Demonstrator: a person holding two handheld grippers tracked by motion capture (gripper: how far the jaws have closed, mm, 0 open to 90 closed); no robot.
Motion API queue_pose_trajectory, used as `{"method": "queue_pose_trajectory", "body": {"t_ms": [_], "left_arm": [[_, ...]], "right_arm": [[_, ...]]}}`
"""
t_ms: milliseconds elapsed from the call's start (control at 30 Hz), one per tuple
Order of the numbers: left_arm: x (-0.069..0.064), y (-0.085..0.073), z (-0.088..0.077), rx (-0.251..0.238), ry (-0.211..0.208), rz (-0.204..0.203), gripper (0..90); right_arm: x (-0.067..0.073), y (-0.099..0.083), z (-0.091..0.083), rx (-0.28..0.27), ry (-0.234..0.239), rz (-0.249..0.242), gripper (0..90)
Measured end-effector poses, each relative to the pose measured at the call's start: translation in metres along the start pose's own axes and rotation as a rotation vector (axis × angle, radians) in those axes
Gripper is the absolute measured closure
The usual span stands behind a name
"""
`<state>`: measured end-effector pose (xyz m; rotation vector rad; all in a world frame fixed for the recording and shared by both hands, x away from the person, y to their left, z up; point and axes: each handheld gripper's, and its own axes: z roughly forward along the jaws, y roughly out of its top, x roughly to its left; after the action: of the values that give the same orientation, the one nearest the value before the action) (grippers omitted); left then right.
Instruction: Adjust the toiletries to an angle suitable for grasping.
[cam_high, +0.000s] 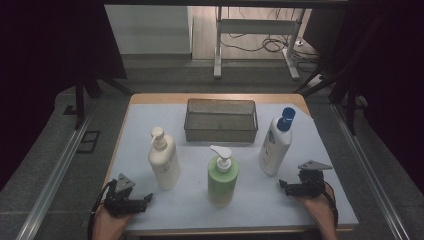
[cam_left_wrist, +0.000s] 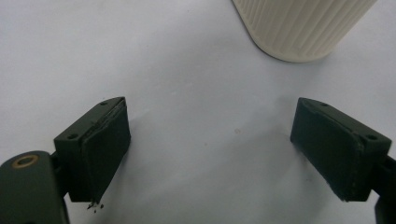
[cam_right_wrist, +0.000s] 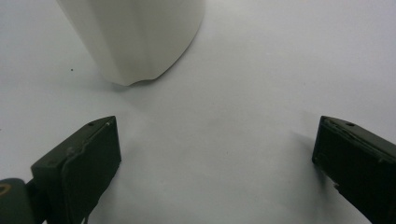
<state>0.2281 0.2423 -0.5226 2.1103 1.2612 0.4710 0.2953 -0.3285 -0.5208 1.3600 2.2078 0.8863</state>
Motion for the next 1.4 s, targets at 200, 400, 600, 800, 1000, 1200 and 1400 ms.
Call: {"method": "queue_pose_trajectory", "body": {"t_ms": [200,400,600,800,1000,1200,1400], "left_arm": [[0.0,0.0,0.0,-0.001,0.0,-0.001,12.2],[0.0,0.0,0.0,0.002,0.001,0.001,12.2],[0.0,0.0,0.0,-0.001,0.002,0.0,12.2],[0.0,0.0,0.0,-0.002,0.001,-0.001,12.2],[0.0,0.0,0.0,-0.004,0.001,-0.002,12.3],[0.0,0.0,0.0,-0.004,0.001,-0.002,12.3],[0.0,-0.001,0.0,-0.005,0.001,-0.002,12.3]], "right_arm": [[0.0,0.0,0.0,-0.001,-0.001,0.0,0.7],[0.0,0.0,0.0,-0.001,-0.001,0.0,0.8],[0.0,0.0,0.0,-0.001,-0.001,0.001,0.9],[0.001,0.0,-0.001,-0.006,0.005,-0.004,5.0],[0.0,-0.001,-0.006,-0.016,-0.003,0.013,16.5],[-0.001,-0.002,-0.012,-0.036,0.037,0.026,31.2],[0.005,0.0,-0.02,-0.073,0.065,-0.024,52.4]]}}
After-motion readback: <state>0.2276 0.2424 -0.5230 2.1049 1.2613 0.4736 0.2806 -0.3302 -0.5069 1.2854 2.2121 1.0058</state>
